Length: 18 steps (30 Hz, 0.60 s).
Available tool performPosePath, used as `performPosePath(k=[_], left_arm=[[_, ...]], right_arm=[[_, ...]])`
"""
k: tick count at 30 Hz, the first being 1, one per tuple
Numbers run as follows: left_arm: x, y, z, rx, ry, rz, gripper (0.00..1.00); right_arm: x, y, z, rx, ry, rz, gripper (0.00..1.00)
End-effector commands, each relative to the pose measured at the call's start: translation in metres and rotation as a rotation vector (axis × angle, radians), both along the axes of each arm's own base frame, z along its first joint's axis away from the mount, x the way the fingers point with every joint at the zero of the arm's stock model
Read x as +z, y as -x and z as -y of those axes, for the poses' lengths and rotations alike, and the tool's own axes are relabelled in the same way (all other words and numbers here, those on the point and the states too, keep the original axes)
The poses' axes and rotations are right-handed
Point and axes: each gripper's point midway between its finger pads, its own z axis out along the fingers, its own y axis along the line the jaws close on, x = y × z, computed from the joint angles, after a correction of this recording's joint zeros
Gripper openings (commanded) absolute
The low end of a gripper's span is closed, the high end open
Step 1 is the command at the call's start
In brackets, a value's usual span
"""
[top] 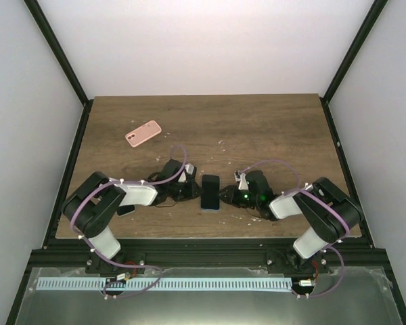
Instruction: Put the phone into the phone case
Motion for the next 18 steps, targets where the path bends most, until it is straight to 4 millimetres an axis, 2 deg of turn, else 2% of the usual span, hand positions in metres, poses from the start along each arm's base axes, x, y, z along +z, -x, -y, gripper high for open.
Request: performPosePath(k=[1,8,18], left_arm=[[-0.017,0.023,-0.009,-0.023,-0.023,-0.059,0.17],[-0.014,0.027,-0.009,-0.029,-0.003,-0.065,0.17],[-0.009,0.031,-0.010,-0.012,0.035,-0.076,0.16]], right_arm=[[0.040,-0.002,-0.023,0.056,-0.173,0.025,0.31],[0.055,0.001,-0.032,0.078,-0.274,-0.007,0.31],[0.077,0.007,-0.031,0.071,-0.384,0.017,0.33]])
